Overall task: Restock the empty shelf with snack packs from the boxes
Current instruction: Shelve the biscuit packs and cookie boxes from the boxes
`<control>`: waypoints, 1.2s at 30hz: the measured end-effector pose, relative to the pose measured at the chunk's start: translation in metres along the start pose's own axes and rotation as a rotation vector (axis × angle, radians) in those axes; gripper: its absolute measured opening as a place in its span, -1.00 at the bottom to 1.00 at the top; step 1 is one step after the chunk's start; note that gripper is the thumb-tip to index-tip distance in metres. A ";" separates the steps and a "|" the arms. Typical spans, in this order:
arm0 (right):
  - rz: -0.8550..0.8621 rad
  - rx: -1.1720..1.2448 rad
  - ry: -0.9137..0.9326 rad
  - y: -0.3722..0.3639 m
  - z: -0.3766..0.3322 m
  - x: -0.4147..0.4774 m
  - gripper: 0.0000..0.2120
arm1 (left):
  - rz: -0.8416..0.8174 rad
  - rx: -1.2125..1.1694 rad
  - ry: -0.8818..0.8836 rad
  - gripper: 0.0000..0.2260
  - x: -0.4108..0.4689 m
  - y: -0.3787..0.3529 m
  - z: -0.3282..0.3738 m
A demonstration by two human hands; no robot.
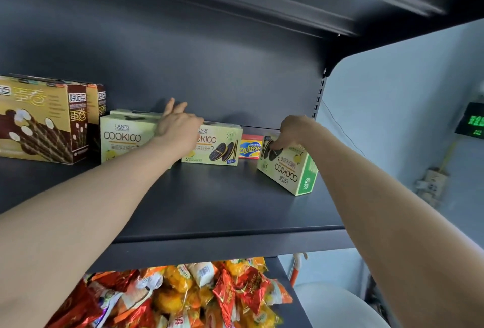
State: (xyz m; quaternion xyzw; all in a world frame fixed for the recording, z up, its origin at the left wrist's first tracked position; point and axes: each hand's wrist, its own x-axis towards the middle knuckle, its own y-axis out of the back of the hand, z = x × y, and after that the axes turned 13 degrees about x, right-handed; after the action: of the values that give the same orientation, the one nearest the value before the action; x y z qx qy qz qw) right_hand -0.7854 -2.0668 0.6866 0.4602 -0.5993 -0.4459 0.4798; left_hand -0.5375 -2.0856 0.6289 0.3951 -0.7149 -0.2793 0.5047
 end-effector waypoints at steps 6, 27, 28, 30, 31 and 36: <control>-0.046 0.665 0.166 0.006 0.004 -0.012 -0.42 | 0.239 -0.444 0.029 -0.59 -0.002 0.018 0.018; -0.112 1.272 0.408 -0.010 -0.013 -0.005 -0.43 | -0.226 -1.178 0.019 -0.58 -0.024 0.031 0.001; -0.144 1.275 0.426 -0.011 -0.014 -0.005 -0.47 | -0.212 -1.156 0.023 -0.55 -0.023 0.033 0.001; -0.198 1.301 0.466 -0.015 -0.017 -0.005 -0.48 | -0.174 -1.086 0.013 -0.51 -0.020 0.035 -0.003; -0.217 1.303 0.478 -0.016 -0.018 -0.005 -0.48 | -0.157 -1.037 0.000 -0.50 -0.018 0.037 -0.005; -0.267 1.055 0.415 -0.024 -0.018 -0.003 -0.54 | -0.104 -0.617 -0.144 -0.59 -0.016 0.030 -0.017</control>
State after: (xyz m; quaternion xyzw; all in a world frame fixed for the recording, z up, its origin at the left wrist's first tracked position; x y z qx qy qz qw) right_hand -0.7642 -2.0699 0.6657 0.7864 -0.5705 -0.0443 0.2328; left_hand -0.5274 -2.0559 0.6508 0.2386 -0.6090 -0.5357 0.5340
